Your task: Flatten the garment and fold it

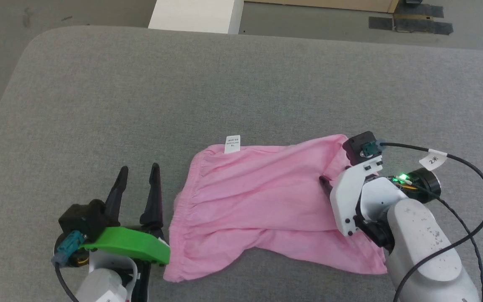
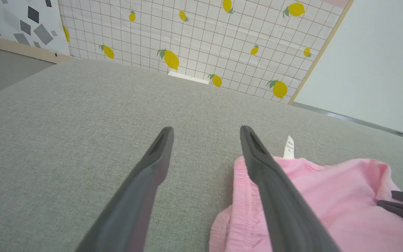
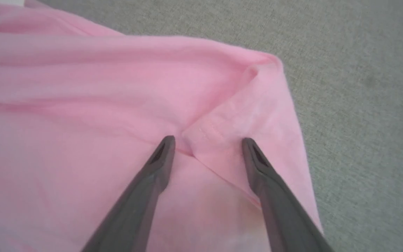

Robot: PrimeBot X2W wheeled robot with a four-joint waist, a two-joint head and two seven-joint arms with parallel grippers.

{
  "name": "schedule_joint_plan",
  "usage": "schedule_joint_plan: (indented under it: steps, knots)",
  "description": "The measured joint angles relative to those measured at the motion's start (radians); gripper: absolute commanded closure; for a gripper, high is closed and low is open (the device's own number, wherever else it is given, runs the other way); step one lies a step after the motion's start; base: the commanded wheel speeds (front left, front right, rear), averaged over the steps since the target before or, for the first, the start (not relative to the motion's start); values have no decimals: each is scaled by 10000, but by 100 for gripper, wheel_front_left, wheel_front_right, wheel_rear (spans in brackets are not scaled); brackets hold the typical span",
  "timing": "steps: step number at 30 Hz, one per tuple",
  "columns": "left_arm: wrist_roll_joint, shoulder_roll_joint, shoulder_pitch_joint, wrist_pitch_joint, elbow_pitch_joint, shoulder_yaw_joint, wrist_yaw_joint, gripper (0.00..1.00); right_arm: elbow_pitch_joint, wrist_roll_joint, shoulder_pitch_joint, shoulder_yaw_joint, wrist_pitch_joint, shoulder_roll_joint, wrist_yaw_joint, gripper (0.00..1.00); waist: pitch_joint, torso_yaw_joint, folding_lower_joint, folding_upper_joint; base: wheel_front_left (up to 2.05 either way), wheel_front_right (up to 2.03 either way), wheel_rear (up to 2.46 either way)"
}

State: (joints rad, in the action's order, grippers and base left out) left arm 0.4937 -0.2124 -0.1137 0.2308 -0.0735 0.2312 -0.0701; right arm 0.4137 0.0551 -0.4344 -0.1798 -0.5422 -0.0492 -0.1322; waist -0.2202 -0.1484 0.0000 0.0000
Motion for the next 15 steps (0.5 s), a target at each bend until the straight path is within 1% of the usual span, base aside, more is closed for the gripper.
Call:
schedule_joint_plan:
  steps: [1, 2, 5, 8, 9, 11, 15]
  knots:
    - [15, 12, 0, 0, -63, 12, 0, 0, 86, -2, -32, -15, 27, 0, 0, 73, -14, -13, 0, 0, 0, 0, 0]
    - [19, 15, 0, 0, -123, 17, 2, 0, 194, -2, -77, -27, 59, -2, 0, 100, -19, -17, 0, 0, 0, 0, 0]
    - [21, 29, 0, 10, -198, 38, 77, 0, 297, 102, -176, 111, 228, 0, 0, 100, 16, 2, 0, 0, 0, 0, 0]
    - [96, 54, -5, 10, -238, 63, 84, 0, 157, 439, -180, 577, 318, 0, 0, 100, 66, 11, 0, 0, 0, 0, 0]
    - [121, 73, -8, 10, -242, 69, 86, 0, 63, 627, -180, 842, 305, 2, 0, 100, 80, 14, 0, 0, 0, 0, 0]
    - [173, 96, -21, 10, -228, 81, 86, 0, -190, 600, -218, 1578, 215, 25, 0, 100, 81, 23, 0, 0, 0, 0, 0]
    - [211, 161, -165, -4, -163, 144, 165, 0, -518, 35, -638, 3348, -169, -303, 0, 100, -23, -43, 0, 0, 0, 0, 0]
